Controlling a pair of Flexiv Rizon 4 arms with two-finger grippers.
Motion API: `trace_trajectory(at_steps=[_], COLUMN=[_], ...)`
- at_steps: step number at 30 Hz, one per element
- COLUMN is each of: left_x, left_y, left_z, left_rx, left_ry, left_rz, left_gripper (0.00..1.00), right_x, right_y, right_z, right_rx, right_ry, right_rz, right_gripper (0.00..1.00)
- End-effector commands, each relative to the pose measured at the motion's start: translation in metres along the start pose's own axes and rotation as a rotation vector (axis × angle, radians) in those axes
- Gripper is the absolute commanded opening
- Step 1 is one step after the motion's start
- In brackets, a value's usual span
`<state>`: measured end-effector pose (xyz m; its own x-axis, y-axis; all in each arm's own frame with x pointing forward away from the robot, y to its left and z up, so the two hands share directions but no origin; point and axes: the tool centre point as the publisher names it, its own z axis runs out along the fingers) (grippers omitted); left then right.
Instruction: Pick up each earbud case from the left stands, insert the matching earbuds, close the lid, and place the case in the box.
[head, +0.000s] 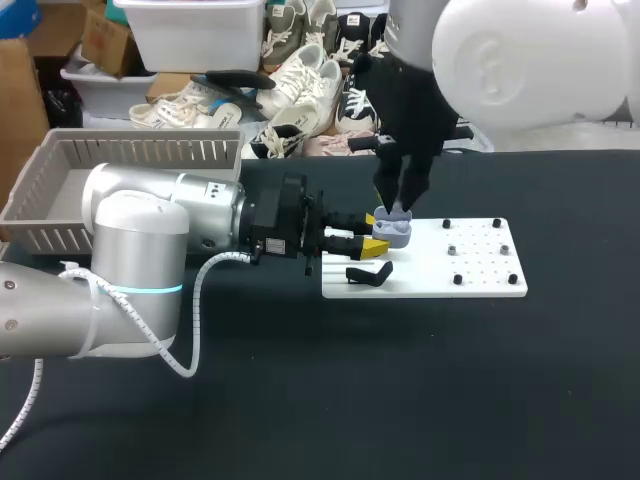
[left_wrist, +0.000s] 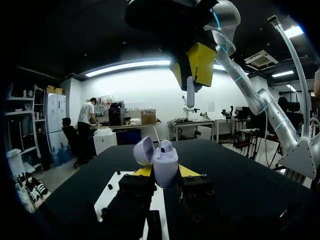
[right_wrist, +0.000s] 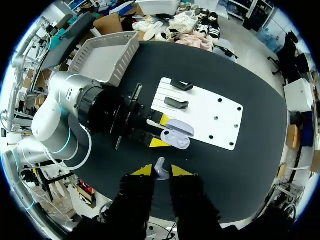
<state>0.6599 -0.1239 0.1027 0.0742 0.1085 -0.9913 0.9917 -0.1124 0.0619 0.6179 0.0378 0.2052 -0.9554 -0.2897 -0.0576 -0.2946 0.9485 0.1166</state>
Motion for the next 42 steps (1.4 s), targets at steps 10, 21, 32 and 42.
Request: trace_trajectory(at_steps=[10,21,32,42], left_x=[0.000,0.000,0.000,0.000], left_y=[-0.001,-0.001,-0.001,-0.001], left_z=[0.000,0.000,0.000,0.000], left_rx=[-0.005,-0.005,-0.005,-0.005], left_ry=[0.000,0.000,0.000,0.000], left_rz=[0.001,0.001,0.001,0.001], left_gripper=[0.00,0.00,0.00,0.00], right_x=[0.000,-0.012,-0.023,-0.024], right_y=[-0.002,0.000,0.000,-0.003], right_z=[0.000,0.009,0.015,0.019], right_rx=[-0.003,0.011,0.046,0.039], right_ry=[0.002,0.027,0.090,0.113], right_rz=[0.012,-0.146,-0.156,-0.149], right_gripper=[0.00,0.00,0.00,0.00])
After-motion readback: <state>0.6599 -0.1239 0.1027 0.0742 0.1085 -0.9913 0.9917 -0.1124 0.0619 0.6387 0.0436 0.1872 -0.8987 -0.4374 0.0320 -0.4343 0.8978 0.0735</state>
